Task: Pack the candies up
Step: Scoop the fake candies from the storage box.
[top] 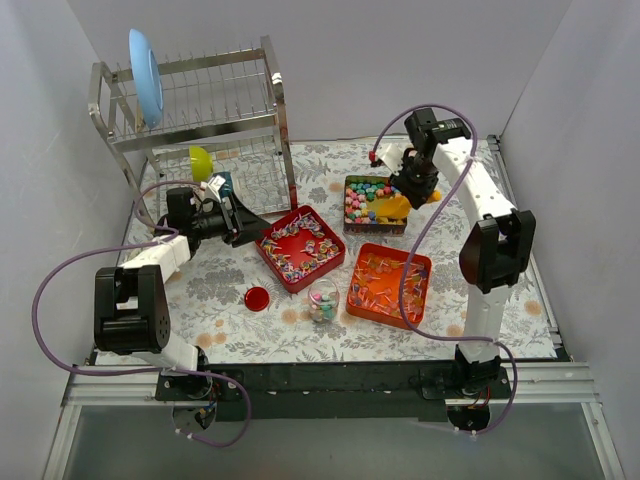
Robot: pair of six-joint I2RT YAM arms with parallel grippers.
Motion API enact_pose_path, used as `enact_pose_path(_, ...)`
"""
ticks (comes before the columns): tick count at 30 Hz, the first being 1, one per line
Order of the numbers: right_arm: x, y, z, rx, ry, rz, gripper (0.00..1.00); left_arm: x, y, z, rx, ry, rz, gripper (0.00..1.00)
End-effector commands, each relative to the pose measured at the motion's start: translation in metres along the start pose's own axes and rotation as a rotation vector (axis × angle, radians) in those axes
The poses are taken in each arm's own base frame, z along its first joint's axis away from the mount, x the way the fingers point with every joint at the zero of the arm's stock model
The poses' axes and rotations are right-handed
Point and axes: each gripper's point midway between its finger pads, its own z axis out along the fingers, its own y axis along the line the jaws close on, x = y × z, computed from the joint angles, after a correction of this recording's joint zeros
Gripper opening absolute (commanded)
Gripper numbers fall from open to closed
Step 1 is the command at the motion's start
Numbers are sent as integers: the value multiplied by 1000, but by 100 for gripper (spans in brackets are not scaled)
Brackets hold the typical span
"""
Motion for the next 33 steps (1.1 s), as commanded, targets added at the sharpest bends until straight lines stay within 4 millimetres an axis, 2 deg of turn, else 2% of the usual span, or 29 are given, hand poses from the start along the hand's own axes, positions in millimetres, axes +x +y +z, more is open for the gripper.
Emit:
enact_pose_path(1, 11, -20, -8, 79, 105, -19, 1, 1, -10, -5, 8, -21, 59, 66)
enact_pose_path(7, 14, -22, 6, 60, 149, -67, 1, 9, -5, -5, 1, -22, 46, 66)
enact_pose_path(11, -1, -13, 12, 37, 136, -159, 1, 12, -1, -6, -6, -21, 42, 66)
enact_pose_path(15, -9, -4, 27, 1, 141, -176, 1, 14, 4, -5, -14, -20, 33, 66)
enact_pose_path(20, -20, 9, 44, -36, 132, -73, 1, 12, 8, -5, -23, -21, 26, 66)
enact_pose_path(26, -20, 17, 55, -36, 149, 93, 1, 13, 14, -4, -36, -20, 11, 66)
enact_pose_path(29, -20, 21, 58, -24, 157, 173, 1, 12, 16, -2, -38, -19, 6, 66)
enact_pose_path(33, -18, 20, 56, 14, 181, 194, 1, 9, 17, -1, -37, -20, 4, 66)
